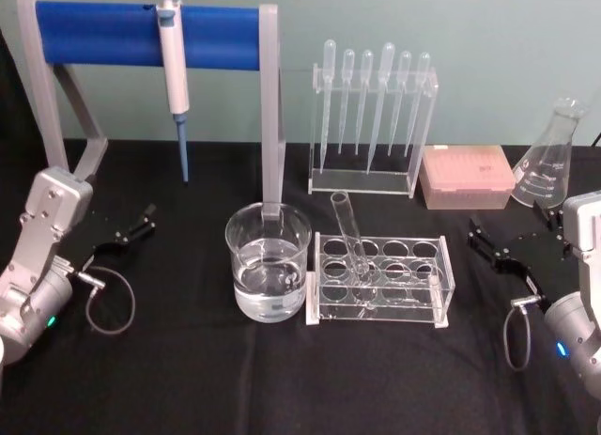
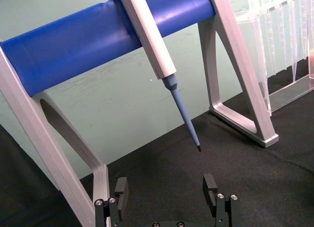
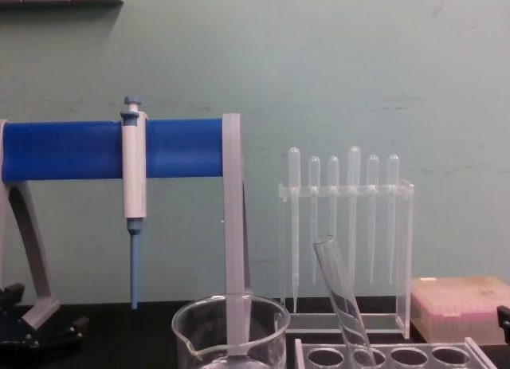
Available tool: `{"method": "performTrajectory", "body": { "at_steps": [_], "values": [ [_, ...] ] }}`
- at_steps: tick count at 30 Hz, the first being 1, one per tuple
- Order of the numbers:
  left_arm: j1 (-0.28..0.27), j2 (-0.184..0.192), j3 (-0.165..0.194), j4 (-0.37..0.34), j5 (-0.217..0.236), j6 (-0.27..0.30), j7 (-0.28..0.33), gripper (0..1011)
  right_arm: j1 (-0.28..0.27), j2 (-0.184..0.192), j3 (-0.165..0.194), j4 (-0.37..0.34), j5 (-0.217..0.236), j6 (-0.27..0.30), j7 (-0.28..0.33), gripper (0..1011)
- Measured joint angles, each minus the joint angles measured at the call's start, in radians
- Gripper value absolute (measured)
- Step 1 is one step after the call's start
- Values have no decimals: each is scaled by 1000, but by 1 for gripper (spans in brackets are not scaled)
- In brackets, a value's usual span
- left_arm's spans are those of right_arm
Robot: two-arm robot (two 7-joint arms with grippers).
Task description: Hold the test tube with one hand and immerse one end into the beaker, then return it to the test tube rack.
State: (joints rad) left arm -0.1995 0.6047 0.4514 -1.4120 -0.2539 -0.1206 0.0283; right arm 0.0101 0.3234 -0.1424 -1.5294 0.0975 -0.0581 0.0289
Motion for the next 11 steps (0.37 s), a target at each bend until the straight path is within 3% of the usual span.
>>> {"method": "performTrajectory", "body": {
  "at_steps": [11],
  "values": [
    [0,0,0,0,0,0,0,1000,-5,3,3,-7,7,3,1,1002]
  ]
}}
